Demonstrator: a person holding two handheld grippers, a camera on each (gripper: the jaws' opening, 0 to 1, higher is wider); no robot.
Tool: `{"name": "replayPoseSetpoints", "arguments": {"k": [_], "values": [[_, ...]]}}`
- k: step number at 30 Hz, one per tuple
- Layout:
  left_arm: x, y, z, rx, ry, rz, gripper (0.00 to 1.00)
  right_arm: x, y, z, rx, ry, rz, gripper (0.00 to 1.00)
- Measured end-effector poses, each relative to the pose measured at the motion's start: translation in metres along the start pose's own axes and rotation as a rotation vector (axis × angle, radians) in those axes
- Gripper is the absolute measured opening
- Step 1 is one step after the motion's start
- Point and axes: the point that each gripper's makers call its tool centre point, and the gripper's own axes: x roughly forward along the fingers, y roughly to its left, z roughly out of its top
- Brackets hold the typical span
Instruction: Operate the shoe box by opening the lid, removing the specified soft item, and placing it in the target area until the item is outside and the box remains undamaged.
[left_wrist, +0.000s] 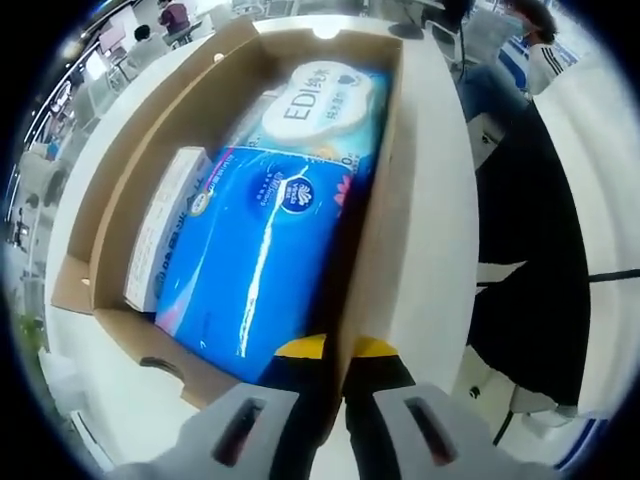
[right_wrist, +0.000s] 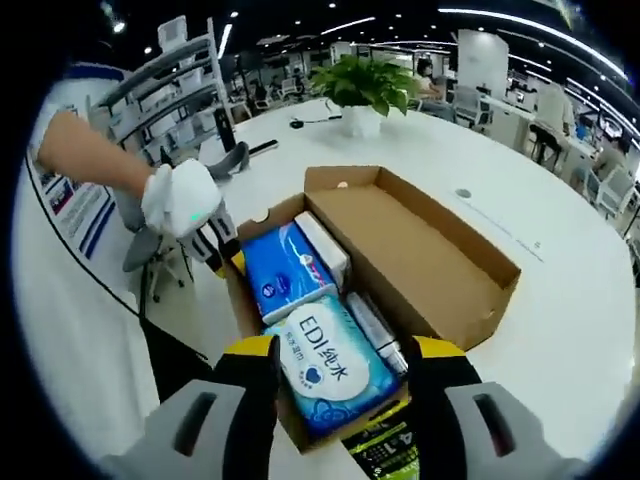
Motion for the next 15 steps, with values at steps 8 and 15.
{"name": "replayPoseSetpoints", "arguments": {"k": [8,15], "values": [[0.001,0.001,-0.002,-0.007,0.017,0.018,0.04,0.046,0.008,-0.018,-0.084,0.126,0.08,0.5],[0.001,0.001,-0.003,-0.021,0.044,0.003,0.04,0.063,0.013,-0.03,-0.114,0.173,0.18,0.52]]}}
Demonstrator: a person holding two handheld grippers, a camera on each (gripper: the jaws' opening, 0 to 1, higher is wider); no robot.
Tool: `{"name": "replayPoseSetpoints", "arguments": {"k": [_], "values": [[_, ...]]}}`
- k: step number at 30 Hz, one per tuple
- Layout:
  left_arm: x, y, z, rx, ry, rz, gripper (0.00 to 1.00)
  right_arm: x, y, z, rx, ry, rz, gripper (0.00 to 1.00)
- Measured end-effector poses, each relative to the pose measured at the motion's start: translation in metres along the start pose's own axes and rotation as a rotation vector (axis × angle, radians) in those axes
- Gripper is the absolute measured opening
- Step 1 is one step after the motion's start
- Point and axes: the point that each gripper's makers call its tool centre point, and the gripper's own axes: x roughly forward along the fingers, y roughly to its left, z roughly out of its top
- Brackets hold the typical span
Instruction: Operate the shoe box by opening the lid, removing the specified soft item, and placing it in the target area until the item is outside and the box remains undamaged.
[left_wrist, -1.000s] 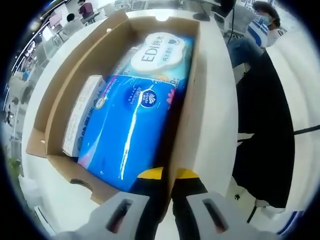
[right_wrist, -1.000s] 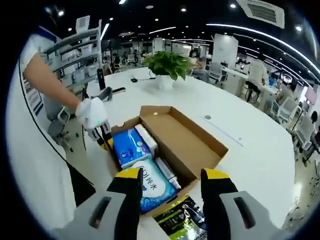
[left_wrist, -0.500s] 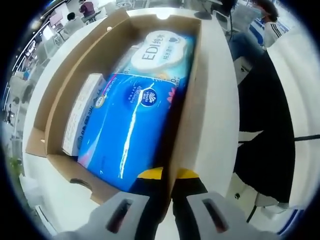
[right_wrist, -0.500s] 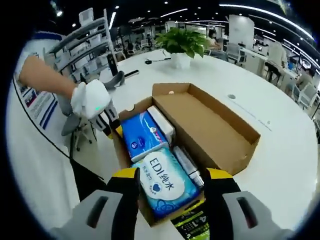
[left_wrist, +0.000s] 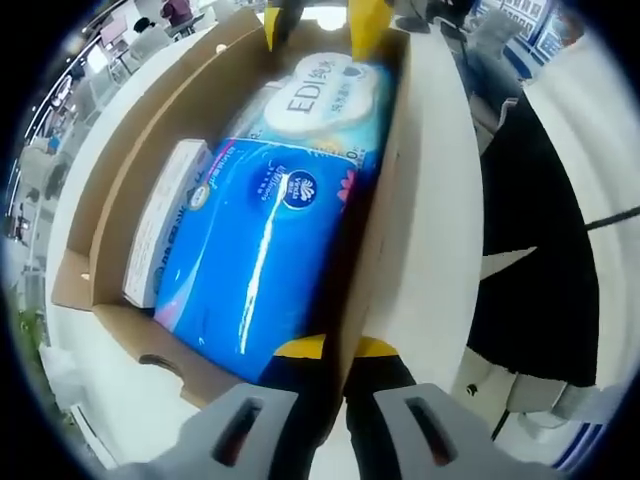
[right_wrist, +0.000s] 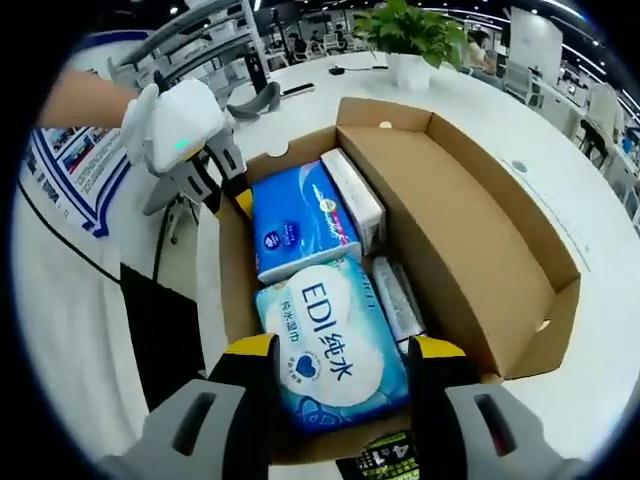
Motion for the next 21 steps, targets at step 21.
{"name": "replayPoseSetpoints", "arguments": {"k": [21], "values": [[0.0,0.0,0.0,-0.012,0.037,0.006,0.04,0.035,0.017,-0.017,-0.137,0.202,0.051,0.6]]}}
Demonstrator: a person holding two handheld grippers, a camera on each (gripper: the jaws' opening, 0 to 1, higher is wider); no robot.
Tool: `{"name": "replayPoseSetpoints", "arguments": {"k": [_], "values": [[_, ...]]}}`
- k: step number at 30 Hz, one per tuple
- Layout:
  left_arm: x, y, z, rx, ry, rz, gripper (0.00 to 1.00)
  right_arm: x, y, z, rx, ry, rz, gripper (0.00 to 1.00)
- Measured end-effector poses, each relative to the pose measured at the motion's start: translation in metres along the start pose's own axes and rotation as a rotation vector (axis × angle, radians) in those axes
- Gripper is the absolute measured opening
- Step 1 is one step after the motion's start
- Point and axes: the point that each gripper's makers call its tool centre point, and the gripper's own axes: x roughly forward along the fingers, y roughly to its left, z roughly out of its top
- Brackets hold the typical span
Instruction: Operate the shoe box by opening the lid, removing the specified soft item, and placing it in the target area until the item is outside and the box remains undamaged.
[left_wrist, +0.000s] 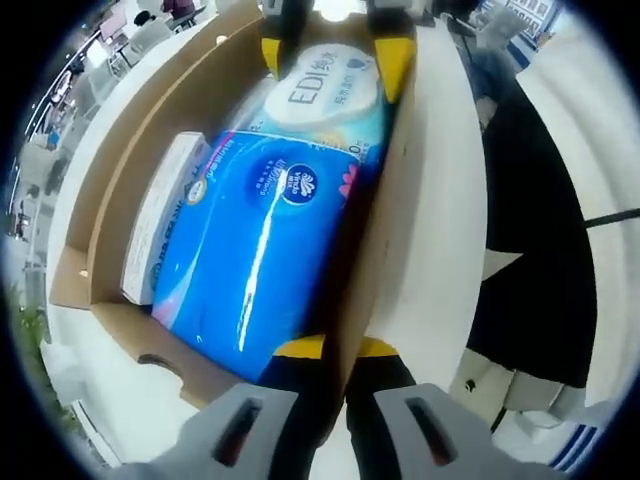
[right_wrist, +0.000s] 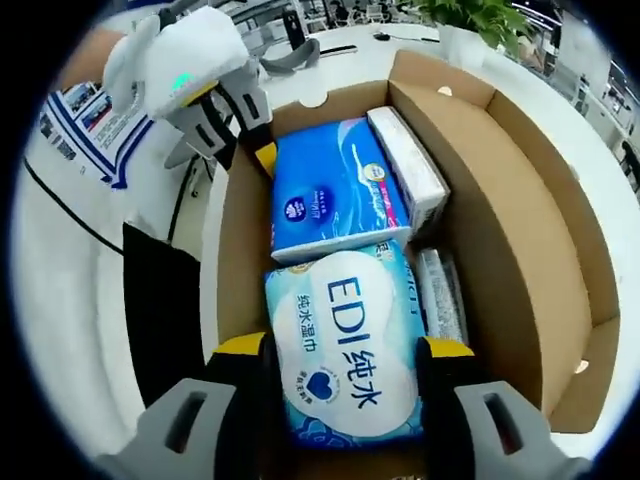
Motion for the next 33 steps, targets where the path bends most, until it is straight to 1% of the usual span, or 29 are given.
{"name": "replayPoseSetpoints", "arguments": {"k": [1,4,6,8,14,19,21,24,26,29,32,33], "values": [[0.0,0.0,0.0,-0.002,0.001,-0.004,0.04,0.001,0.0,0.0,-0.015,0.006,-0.004,0.6],[0.0,0.0,0.0,0.0,-0.001,-0.003,0.04,0.003,0.0,0.001,-0.012,0.04,-0.002,0.6],[0.0,0.0,-0.001,0.001,-0.005,0.001,0.04,0.004,0.001,0.001,-0.003,0.08,-0.006,0.6],[0.0,-0.001,-0.001,0.007,-0.009,0.005,0.04,0.007,0.002,0.0,-0.025,0.129,-0.015,0.6],[0.0,0.0,-0.002,0.01,-0.01,0.002,0.04,0.013,0.002,-0.001,-0.03,0.191,-0.022,0.61],[0.0,0.0,-0.002,0.027,-0.02,0.019,0.04,0.015,0.001,-0.003,-0.042,0.209,-0.025,0.62],[0.0,0.0,-0.002,0.025,-0.02,0.019,0.04,0.016,0.001,-0.003,-0.05,0.214,-0.022,0.63],[0.0,0.001,-0.001,0.018,-0.016,0.013,0.05,0.024,-0.001,-0.004,-0.062,0.227,-0.021,0.64],[0.0,0.001,-0.001,0.0,-0.014,0.009,0.05,0.027,-0.003,-0.005,-0.059,0.236,-0.019,0.65],[0.001,-0.001,-0.002,0.007,-0.016,0.018,0.05,0.029,-0.002,-0.006,-0.055,0.243,-0.02,0.66],[0.002,-0.003,-0.002,0.023,-0.021,0.029,0.05,0.031,0.0,-0.007,-0.063,0.279,-0.024,0.67],[0.001,-0.003,-0.002,0.02,-0.02,0.027,0.05,0.033,0.0,-0.008,-0.068,0.303,-0.031,0.67]]}}
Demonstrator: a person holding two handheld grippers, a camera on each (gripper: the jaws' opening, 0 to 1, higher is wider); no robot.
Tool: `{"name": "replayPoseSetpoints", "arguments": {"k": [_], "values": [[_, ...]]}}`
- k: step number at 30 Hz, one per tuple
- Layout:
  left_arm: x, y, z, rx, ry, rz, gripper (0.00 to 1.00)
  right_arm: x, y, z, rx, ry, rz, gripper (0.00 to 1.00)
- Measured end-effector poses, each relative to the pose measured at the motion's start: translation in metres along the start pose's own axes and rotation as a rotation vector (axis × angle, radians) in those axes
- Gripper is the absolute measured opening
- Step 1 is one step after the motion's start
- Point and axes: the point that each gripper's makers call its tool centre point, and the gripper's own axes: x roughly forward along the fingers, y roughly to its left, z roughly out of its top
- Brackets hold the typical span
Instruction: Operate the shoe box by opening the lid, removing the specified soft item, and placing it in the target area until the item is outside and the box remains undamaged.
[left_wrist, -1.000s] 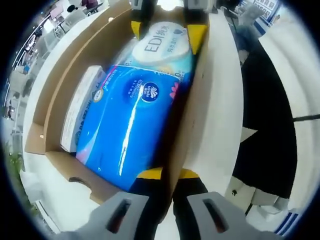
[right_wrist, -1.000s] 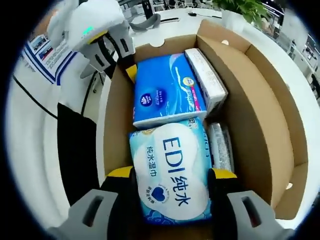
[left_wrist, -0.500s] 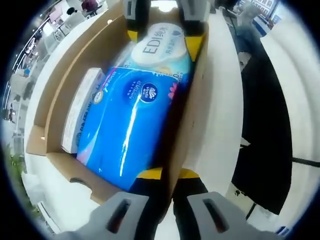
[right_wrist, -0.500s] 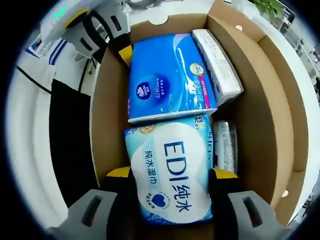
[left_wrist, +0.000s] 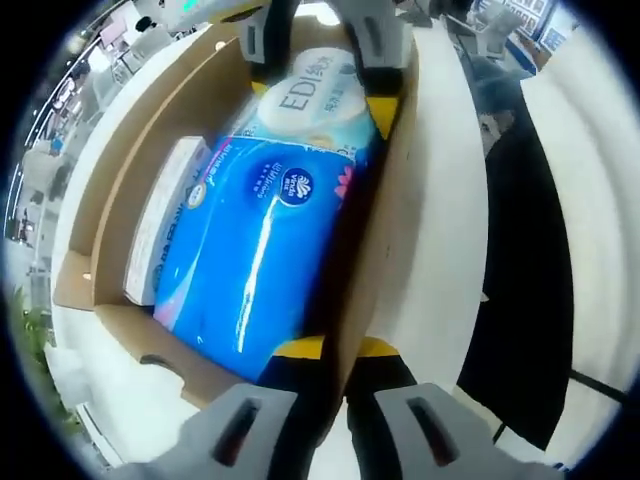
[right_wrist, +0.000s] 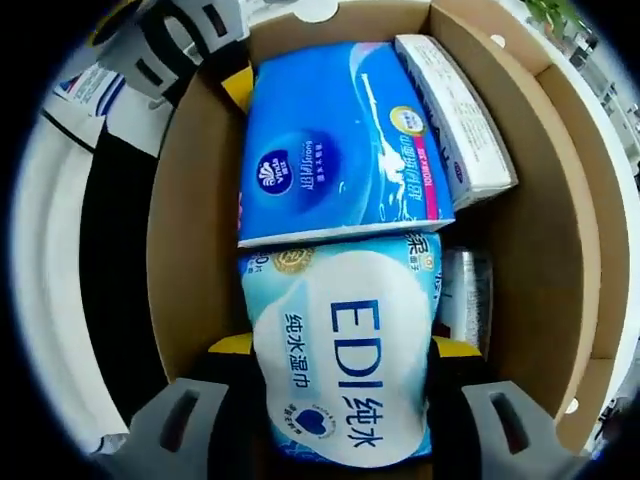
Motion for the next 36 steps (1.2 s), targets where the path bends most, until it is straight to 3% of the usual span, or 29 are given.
{"name": "replayPoseSetpoints", "arguments": {"k": [4,7,36], "values": [[0.0,0.0,0.0,-0.015,0.003,-0.007,0.05,0.007,-0.006,-0.002,-0.034,0.079,-0.068,0.68],[0.0,0.0,0.0,-0.014,0.004,-0.009,0.05,0.011,-0.004,-0.004,-0.015,0.136,-0.057,0.68],[0.0,0.0,0.001,-0.008,0.003,-0.013,0.05,0.012,-0.007,-0.007,-0.022,0.142,-0.064,0.68]]}}
